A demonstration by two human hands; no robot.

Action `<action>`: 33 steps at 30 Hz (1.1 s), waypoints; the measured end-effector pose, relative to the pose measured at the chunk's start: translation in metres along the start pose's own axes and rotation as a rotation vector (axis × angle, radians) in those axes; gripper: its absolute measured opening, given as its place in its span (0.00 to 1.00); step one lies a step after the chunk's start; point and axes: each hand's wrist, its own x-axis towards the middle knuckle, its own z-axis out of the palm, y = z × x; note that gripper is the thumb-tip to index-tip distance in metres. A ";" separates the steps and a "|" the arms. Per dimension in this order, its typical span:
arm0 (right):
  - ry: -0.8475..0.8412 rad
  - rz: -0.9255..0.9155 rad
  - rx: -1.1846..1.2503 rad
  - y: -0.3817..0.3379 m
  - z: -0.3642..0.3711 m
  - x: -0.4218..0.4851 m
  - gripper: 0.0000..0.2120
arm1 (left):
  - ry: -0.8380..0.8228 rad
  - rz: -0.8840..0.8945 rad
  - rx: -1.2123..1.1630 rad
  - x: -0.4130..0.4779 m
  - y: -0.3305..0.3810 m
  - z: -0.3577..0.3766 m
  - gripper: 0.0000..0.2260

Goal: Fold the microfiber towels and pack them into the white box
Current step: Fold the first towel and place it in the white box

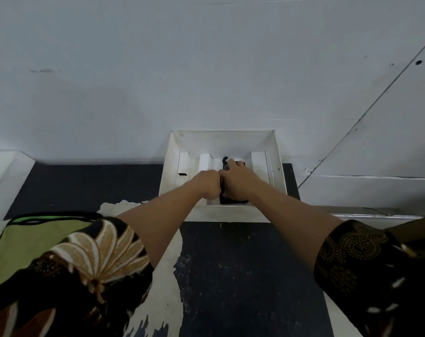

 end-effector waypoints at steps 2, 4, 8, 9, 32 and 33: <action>-0.122 0.019 -0.026 -0.008 0.004 0.002 0.27 | -0.006 -0.004 0.002 -0.005 -0.006 -0.006 0.08; -0.187 0.062 -0.052 -0.012 0.006 0.004 0.27 | -0.012 0.007 -0.003 -0.008 -0.011 -0.008 0.10; -0.185 0.147 -0.007 -0.009 0.006 0.007 0.25 | 0.020 -0.019 -0.035 -0.012 -0.020 -0.001 0.16; -0.185 0.166 0.012 -0.006 0.006 0.008 0.25 | 0.029 -0.020 -0.048 -0.012 -0.022 0.002 0.16; -0.101 0.286 0.289 -0.027 -0.067 -0.069 0.26 | 0.320 0.107 0.051 -0.105 -0.042 -0.020 0.22; -0.079 0.305 0.300 -0.035 -0.071 -0.079 0.27 | 0.336 0.107 0.072 -0.115 -0.048 -0.019 0.22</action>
